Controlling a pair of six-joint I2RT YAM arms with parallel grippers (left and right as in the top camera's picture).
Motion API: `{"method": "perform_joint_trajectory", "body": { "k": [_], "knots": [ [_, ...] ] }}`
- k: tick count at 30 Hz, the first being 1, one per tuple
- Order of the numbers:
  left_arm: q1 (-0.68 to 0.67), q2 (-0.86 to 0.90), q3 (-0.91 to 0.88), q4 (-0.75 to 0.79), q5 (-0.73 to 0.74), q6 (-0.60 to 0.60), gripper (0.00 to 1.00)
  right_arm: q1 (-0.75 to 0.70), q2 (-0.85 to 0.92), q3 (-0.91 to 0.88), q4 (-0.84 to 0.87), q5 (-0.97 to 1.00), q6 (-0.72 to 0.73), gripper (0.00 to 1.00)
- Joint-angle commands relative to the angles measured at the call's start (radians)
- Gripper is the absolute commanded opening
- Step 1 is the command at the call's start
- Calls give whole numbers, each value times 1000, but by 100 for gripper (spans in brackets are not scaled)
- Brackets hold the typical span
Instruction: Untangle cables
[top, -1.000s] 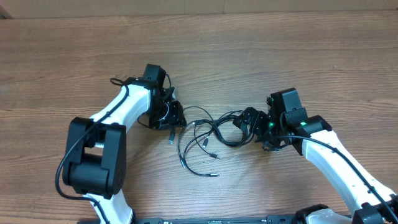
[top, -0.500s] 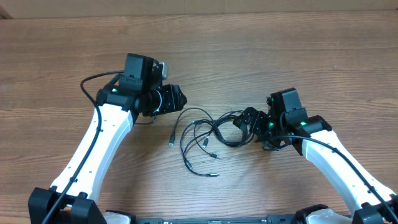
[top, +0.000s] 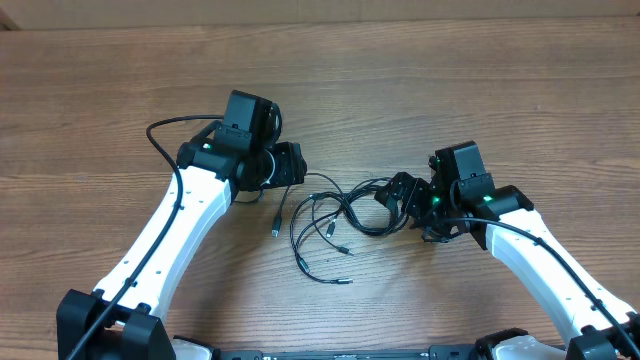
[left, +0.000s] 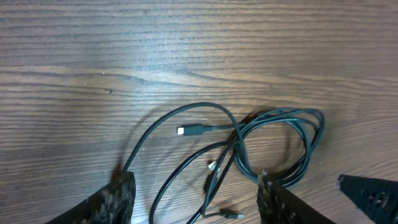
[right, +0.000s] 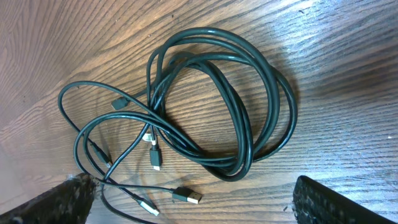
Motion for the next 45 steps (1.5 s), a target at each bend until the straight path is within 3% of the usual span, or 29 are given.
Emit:
{"method": "perform_joint_trajectory", "body": {
  "k": [1, 45],
  "knots": [
    [-6, 13, 4, -18, -37, 40, 65, 3, -12, 11, 2, 8, 3, 100],
    [-52, 22, 4, -55, -31, 7, 70, 3, -12, 11, 2, 8, 3, 100]
  ]
}}
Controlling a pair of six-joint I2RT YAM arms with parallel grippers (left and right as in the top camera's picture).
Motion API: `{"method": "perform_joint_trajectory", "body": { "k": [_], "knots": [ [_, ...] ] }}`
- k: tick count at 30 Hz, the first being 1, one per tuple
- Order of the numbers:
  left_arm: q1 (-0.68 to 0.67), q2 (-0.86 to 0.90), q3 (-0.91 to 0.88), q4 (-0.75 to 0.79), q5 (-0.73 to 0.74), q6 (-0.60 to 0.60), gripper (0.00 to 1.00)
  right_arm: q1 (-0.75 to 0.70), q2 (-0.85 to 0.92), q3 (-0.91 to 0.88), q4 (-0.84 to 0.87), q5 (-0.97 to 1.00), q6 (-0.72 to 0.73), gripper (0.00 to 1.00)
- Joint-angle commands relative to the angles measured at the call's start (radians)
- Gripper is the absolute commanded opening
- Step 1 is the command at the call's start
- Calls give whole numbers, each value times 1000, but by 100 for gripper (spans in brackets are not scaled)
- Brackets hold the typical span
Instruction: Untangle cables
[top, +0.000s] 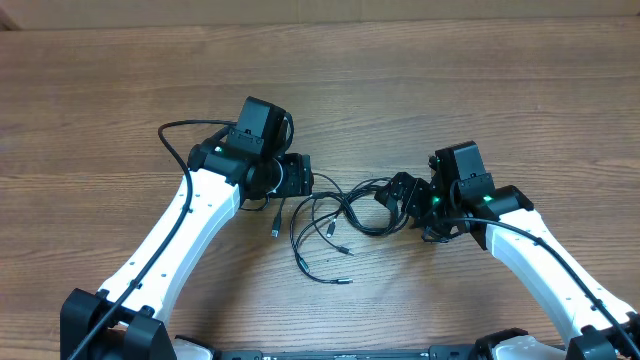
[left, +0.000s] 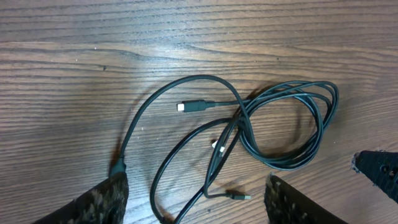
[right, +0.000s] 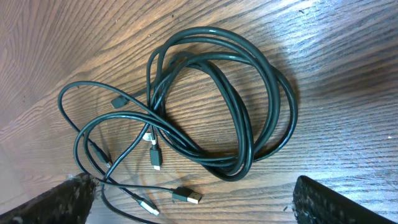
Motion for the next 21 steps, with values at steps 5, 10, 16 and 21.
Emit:
{"method": "perform_joint_trajectory", "body": {
  "k": [5, 10, 16, 21],
  "knots": [
    [-3, 45, 4, 4, -6, -10, 70, 3, -12, 11, 2, 7, 3, 100],
    [-3, 72, 4, 4, -5, -10, 70, 3, -12, 11, 2, 7, 3, 100],
    [-3, 85, 4, 4, -5, -10, 70, 3, -12, 11, 2, 7, 3, 100],
    [-3, 85, 4, 3, -5, -10, 70, 3, -12, 11, 2, 7, 3, 100]
  ]
}}
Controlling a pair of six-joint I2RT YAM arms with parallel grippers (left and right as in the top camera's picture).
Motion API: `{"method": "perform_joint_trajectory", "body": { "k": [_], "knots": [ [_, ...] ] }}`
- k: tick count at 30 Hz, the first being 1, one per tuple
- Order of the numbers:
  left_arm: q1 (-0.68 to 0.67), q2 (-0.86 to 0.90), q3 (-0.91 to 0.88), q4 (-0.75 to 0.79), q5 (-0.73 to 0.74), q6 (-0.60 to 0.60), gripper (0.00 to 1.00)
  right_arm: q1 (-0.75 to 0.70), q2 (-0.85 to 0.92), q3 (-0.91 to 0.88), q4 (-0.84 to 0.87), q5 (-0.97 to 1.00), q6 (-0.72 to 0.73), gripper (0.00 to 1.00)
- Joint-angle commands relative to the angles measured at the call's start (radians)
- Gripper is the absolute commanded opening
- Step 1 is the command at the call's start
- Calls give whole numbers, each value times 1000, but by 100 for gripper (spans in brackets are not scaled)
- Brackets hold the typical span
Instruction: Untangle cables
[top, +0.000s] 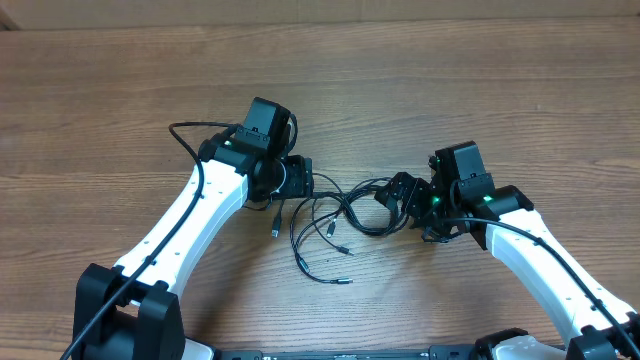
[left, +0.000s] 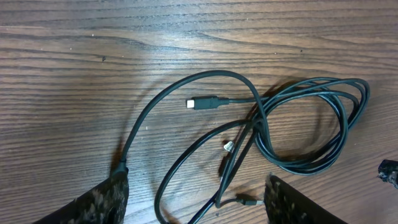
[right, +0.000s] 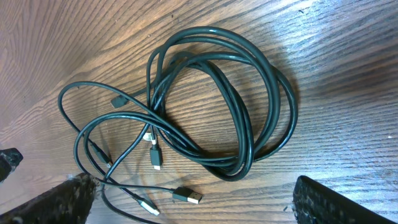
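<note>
A tangle of thin black cables (top: 340, 215) lies on the wooden table (top: 100, 80) between my two grippers. In the left wrist view a USB-C plug (left: 205, 102) points left, with the coiled loops to its right. My left gripper (left: 196, 208) is open low over the tangle's left strands, and a strand runs between its fingers (left: 93, 202). My right gripper (right: 196, 202) is also open, just short of the coil (right: 211, 31). A USB-A plug (right: 186, 196) lies between its fingers. Neither gripper holds anything.
Loose cable ends trail toward the near edge (top: 345, 282) and to the left (top: 275, 228). The left arm's own black lead (top: 185, 135) loops over the table behind it. The right gripper's fingertip (left: 388, 174) shows at the left wrist view's right edge.
My left gripper has shifted slightly nearer the tangle, and its fingertip now shows at the left edge of the right wrist view. The cables and right arm have not moved.
My left gripper stood open at the tangle's left side and has edged closer to it at each moment. My right gripper has stayed open at the coil's right side. The cables lie as they did.
</note>
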Motion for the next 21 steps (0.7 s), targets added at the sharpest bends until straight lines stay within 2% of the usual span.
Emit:
{"method": "perform_joint_trajectory", "body": {
  "k": [1, 21],
  "knots": [
    [-3, 10, 4, 0, -4, -10, 70, 3, -12, 11, 2, 8, 1, 100],
    [-3, 10, 4, -3, -2, -10, 70, 3, -12, 11, 2, 8, 1, 100]
  ]
}}
